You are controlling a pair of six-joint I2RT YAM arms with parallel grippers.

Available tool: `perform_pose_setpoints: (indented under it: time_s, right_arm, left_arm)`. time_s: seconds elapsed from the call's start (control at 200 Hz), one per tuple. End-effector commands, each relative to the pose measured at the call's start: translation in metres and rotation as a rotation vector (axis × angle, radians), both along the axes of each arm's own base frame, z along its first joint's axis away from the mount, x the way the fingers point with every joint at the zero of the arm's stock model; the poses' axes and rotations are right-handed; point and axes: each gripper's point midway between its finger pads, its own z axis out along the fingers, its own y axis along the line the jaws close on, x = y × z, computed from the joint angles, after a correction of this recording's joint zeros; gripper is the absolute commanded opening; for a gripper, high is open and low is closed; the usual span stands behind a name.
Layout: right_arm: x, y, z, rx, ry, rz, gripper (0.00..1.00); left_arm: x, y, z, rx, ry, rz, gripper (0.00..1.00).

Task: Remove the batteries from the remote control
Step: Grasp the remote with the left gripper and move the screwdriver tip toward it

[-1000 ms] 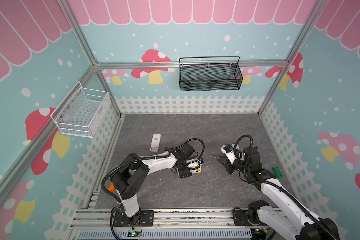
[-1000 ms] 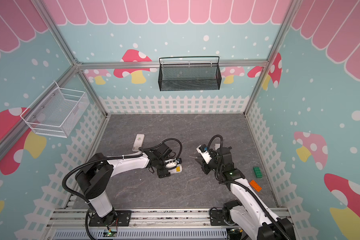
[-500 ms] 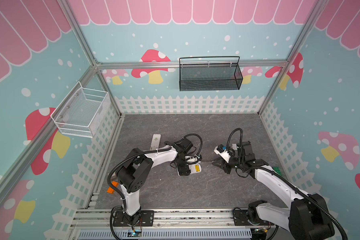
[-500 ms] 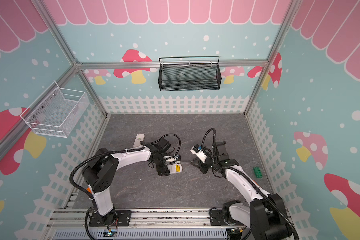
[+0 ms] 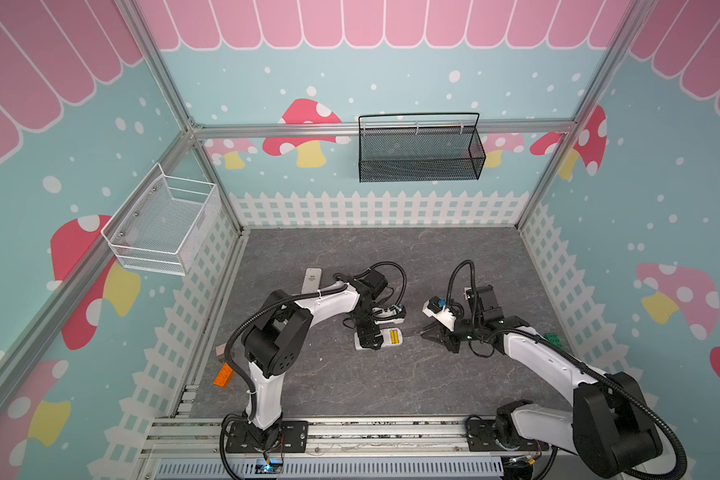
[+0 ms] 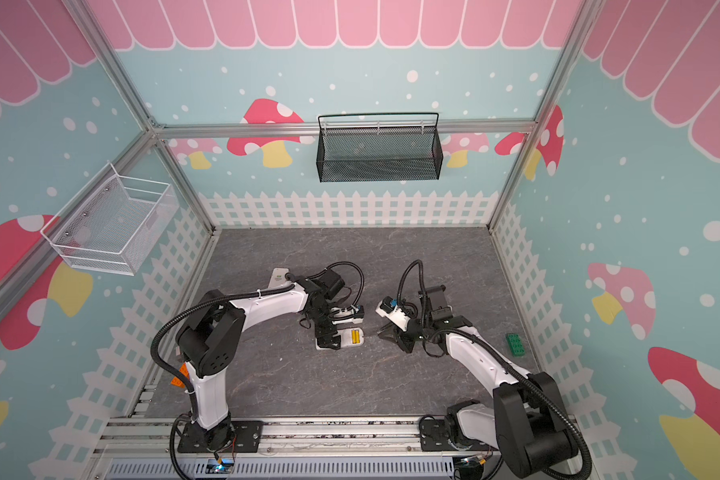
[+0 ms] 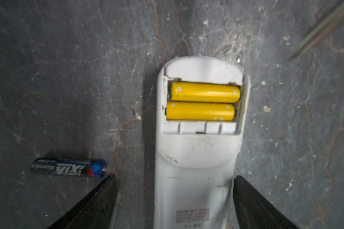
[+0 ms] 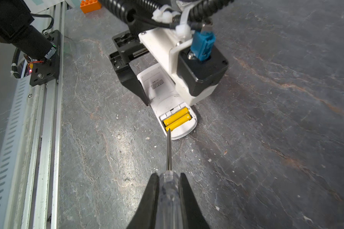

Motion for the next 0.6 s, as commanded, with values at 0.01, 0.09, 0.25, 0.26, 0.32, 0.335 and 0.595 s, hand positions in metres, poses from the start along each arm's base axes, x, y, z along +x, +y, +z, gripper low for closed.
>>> perform_pose_setpoints:
  time_s: [0.01,0.09,0.25,0.26,0.32,0.335,0.595]
  right_arm:
    - [0.0,0.009,0.001,0.02,-0.031,0.065,0.0]
    - [0.001,0.012,0.001,0.036,-0.031,0.071,0.0]
    - [0.004,0.013,-0.006,0.011,-0.026,0.067,0.0]
    - [0.004,0.013,-0.007,0.011,-0.027,0.066,0.0]
    - [0.005,0.013,-0.007,0.008,-0.03,0.065,0.0]
    - [0.006,0.013,-0.008,0.007,-0.029,0.065,0.0]
    - [0.011,0.019,-0.008,0.01,-0.026,0.088,0.0]
  left_arm:
    - [-0.023,0.011,-0.022,0.068,0.075,-0.068,0.87]
    - [-0.026,0.014,-0.027,0.083,0.075,-0.081,0.82]
    - [-0.03,0.017,-0.034,0.105,0.066,-0.105,0.6]
    - [-0.03,0.017,-0.035,0.106,0.067,-0.105,0.6]
    - [-0.03,0.018,-0.036,0.11,0.066,-0.109,0.57]
    - [-0.03,0.018,-0.036,0.112,0.065,-0.108,0.56]
    - [-0.028,0.017,-0.035,0.108,0.054,-0.124,0.46]
